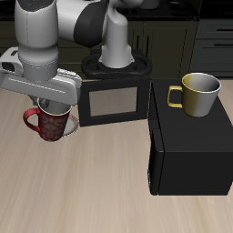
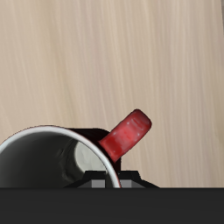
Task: Open the microwave and place the red mug in it
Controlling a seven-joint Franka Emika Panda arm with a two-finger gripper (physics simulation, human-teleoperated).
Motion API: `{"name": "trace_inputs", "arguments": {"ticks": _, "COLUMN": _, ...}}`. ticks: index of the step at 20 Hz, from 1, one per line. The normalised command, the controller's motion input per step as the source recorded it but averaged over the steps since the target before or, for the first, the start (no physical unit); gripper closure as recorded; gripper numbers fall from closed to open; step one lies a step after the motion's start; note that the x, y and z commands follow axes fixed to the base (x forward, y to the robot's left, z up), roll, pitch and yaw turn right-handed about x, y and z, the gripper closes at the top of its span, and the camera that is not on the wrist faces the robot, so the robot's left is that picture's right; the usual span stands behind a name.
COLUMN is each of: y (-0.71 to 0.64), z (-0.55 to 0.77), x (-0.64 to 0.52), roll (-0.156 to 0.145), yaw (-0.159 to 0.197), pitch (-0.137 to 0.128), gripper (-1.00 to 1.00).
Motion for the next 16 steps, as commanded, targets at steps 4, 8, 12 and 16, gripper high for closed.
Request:
{"name": "trace_inputs", "arguments": {"ticks": 4, "y": -0.16, "z": 0.02, "x": -0.36, "roll": 0.058, "yaw": -0.036, "pitch": 0.004, "gripper": 1.0}}
{"name": "trace_inputs", "arguments": {"ticks": 8, "y": -0.15, "z": -0.06, "x": -0.15, "roll": 0.106, "yaw": -0.112, "pitch": 0.013, "gripper": 1.0}}
{"name": "trace_inputs", "arguments": {"ticks": 12, "y": -0.19, "z": -0.12, "x": -0.05, "roll": 0.012, "yaw": -0.078, "pitch": 0.015, "gripper": 1.0}}
{"name": "trace_inputs", "arguments": {"ticks": 16, "y": -0.11, "z": -0.06, "x": -0.06, "roll": 0.018, "yaw": -0.04, "pitch": -0.032, "gripper": 1.0}}
